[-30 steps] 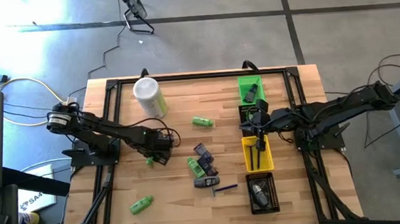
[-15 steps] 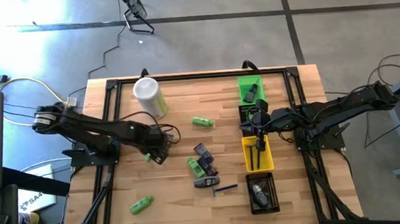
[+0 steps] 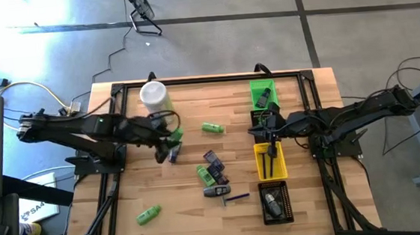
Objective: Pick & Place Travel size toiletries
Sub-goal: Put the green shampoo into the top black basket
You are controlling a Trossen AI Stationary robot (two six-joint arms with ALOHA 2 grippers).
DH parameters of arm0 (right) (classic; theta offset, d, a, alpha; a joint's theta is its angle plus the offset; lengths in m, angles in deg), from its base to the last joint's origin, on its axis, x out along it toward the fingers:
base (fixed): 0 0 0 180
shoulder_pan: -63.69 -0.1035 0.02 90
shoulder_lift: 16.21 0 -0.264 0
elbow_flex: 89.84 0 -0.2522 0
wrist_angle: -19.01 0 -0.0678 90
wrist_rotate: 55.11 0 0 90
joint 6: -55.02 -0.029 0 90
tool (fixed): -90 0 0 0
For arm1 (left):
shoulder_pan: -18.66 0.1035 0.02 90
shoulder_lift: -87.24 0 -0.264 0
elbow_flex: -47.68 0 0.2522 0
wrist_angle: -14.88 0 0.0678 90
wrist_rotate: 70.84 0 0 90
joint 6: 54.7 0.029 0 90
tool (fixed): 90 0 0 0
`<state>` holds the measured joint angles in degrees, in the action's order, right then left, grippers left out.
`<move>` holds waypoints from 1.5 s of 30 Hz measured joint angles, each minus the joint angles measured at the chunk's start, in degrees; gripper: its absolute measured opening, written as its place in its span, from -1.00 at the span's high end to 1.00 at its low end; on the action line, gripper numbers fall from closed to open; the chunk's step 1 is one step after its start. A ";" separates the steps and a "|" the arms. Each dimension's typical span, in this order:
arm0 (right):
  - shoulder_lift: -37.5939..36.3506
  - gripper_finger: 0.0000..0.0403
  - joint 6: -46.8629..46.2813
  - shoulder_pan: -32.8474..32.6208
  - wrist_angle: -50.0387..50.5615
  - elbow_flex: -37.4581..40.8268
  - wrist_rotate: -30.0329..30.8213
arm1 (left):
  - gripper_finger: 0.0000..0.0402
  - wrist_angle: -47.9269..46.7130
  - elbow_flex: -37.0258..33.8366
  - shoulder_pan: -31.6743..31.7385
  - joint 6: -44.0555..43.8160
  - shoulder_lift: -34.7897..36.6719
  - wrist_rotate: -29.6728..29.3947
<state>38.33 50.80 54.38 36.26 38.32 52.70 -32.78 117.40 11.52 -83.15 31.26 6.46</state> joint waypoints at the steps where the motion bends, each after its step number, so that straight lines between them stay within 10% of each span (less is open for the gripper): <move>1: 0.00 0.88 0.01 0.00 -0.47 0.00 0.00 | 0.13 3.53 0.08 0.00 3.04 0.51 -0.22; 11: 0.34 0.88 0.03 -0.02 -10.22 0.00 0.01 | 0.13 21.45 -0.12 0.02 24.87 -2.01 -7.58; 29: 15.46 0.88 4.54 0.11 -35.87 0.02 0.00 | 0.13 38.61 -1.48 0.04 29.75 -15.16 -5.76; 45: 17.16 0.88 -0.49 3.87 -38.62 0.02 -9.27 | 0.13 44.55 -1.42 7.58 27.74 -19.05 13.40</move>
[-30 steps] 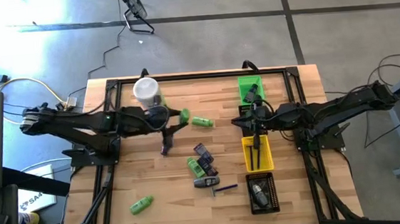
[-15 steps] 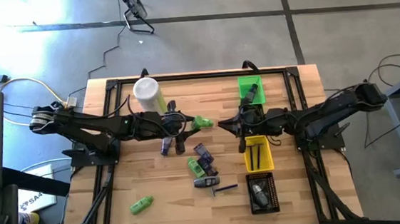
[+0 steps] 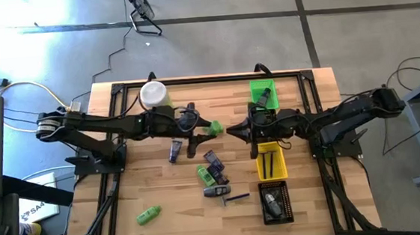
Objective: Pick & Place Travel size toiletries
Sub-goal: Put the green shampoo into the top black basket
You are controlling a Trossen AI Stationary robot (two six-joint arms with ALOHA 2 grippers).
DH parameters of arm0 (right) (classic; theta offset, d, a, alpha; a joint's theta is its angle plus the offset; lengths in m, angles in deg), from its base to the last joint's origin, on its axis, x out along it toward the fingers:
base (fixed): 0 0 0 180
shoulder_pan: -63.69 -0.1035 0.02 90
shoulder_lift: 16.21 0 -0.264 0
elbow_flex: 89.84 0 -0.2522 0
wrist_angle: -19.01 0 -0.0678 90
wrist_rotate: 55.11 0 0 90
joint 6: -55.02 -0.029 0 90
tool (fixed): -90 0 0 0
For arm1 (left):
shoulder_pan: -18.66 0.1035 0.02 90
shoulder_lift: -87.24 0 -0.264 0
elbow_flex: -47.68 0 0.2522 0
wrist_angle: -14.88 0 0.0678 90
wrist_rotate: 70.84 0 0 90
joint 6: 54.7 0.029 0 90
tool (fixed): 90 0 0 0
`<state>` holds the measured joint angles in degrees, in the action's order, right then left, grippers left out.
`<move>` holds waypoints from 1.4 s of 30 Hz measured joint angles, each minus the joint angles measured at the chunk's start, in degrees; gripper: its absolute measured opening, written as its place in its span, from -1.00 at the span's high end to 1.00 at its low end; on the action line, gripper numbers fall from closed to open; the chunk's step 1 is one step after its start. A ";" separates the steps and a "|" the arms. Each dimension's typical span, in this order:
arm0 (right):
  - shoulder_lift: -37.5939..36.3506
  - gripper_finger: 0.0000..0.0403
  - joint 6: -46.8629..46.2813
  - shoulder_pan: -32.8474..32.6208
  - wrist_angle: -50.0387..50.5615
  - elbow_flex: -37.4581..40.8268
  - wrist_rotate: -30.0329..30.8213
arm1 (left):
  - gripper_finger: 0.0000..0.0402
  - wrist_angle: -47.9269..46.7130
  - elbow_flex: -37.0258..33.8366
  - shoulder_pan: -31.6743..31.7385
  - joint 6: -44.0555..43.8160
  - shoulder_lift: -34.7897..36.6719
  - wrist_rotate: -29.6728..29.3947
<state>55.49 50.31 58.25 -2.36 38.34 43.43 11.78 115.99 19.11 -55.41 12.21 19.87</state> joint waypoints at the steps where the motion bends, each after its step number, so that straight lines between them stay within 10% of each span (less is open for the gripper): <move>1: 0.00 0.88 0.00 0.02 0.61 0.00 0.07 | 0.13 -0.11 0.00 -0.02 0.03 0.00 0.02; 7: 0.00 0.68 0.00 0.59 0.99 0.00 0.44 | 0.13 -0.07 0.00 -0.07 0.31 0.00 0.02; 23: 8.53 -0.73 -4.08 1.36 -10.11 0.02 1.44 | 0.13 -0.11 0.00 -0.07 0.44 0.00 0.00; 42: 12.02 -0.73 -1.07 2.60 -22.53 -0.07 -4.48 | 0.13 6.99 -0.04 -0.07 -1.25 -3.53 1.86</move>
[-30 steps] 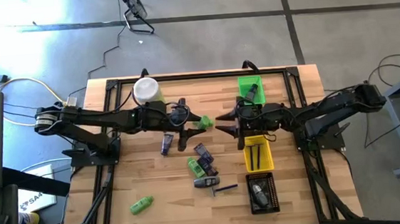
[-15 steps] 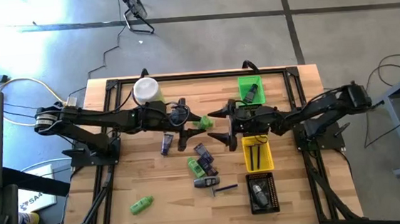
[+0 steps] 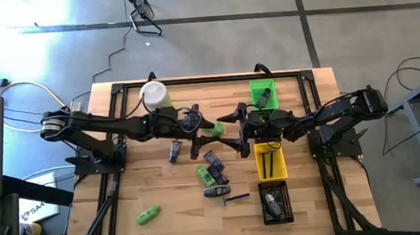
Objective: Pick & Place Travel size toiletries
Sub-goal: Put the green shampoo into the top black basket
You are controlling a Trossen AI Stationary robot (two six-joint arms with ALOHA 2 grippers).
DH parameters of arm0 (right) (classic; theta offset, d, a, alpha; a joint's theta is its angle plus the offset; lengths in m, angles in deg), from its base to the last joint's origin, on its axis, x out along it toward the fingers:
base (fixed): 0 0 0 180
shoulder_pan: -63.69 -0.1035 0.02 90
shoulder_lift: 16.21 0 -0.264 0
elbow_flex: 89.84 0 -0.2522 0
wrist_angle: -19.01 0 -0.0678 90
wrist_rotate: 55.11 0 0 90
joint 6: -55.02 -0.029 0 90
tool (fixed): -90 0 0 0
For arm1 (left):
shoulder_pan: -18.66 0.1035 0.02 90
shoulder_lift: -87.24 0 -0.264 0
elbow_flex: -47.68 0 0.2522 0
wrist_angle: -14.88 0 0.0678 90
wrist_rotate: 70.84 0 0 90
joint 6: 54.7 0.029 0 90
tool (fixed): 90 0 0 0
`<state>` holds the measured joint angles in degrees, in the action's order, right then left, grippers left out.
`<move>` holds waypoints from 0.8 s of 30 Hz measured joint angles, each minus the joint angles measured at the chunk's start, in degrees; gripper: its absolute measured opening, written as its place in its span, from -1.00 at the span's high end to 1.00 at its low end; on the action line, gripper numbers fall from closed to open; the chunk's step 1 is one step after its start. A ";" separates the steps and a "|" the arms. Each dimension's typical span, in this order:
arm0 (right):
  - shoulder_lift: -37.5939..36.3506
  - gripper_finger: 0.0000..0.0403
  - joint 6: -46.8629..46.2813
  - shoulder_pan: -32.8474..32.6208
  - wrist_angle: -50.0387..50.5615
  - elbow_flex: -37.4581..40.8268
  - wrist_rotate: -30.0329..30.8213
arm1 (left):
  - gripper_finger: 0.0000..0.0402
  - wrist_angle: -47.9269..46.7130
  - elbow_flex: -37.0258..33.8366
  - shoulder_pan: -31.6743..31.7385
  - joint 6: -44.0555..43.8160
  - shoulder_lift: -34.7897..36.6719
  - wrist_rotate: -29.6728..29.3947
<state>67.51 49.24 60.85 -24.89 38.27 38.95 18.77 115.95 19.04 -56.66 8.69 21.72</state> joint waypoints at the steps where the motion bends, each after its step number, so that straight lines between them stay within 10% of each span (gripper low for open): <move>1: 0.00 -0.73 0.00 0.00 0.15 -0.02 0.02 | 0.13 1.58 0.02 0.00 0.00 -0.75 0.22; 24: 0.00 -0.73 0.10 -0.26 0.05 -0.02 -2.94 | 0.13 4.11 0.02 0.00 -0.25 -2.29 0.53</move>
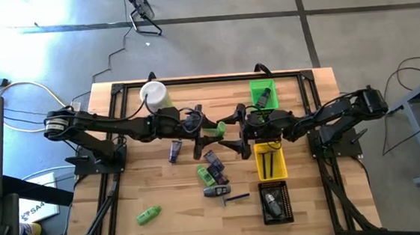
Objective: Pick & Place Travel size toiletries
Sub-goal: Put the green shampoo into the top black basket
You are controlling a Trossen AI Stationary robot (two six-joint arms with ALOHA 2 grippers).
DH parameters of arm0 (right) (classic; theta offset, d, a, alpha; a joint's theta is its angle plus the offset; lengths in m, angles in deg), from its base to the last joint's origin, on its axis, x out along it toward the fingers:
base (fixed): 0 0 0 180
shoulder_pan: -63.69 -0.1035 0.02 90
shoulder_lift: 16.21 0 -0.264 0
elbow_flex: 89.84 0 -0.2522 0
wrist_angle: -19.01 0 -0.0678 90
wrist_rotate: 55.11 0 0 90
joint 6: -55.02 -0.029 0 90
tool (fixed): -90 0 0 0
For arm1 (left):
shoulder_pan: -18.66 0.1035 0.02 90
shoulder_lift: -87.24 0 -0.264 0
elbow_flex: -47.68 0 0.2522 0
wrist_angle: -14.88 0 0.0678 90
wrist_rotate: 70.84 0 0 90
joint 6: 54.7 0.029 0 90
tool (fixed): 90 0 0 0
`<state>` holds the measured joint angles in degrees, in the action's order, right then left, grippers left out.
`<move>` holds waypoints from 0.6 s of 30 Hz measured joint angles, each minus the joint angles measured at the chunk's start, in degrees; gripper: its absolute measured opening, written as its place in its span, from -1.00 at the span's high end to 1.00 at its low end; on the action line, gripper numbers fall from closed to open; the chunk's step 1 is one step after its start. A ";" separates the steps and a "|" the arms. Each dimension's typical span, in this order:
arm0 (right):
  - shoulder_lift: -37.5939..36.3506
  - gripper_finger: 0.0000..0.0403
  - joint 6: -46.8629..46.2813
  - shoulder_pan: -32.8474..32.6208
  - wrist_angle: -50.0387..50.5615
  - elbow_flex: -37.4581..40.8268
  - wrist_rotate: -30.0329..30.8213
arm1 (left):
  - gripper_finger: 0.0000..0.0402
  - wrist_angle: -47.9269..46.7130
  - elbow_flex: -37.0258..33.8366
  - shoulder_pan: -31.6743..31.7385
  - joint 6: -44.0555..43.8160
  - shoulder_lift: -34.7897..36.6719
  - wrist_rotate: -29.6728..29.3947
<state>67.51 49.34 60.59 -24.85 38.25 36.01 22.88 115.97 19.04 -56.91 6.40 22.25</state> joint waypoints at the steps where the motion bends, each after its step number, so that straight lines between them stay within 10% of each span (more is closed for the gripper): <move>1: 0.00 -0.73 0.10 0.01 -0.24 0.00 -0.42 | 0.13 0.92 0.02 0.00 -0.16 -0.37 0.07; 18: -0.02 -0.54 1.47 0.00 -0.49 0.00 -1.25 | 0.13 0.90 0.07 -0.02 -1.30 -0.92 0.02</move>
<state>67.49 50.81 60.59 -25.33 38.25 34.76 23.78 116.03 19.02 -58.21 5.48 22.27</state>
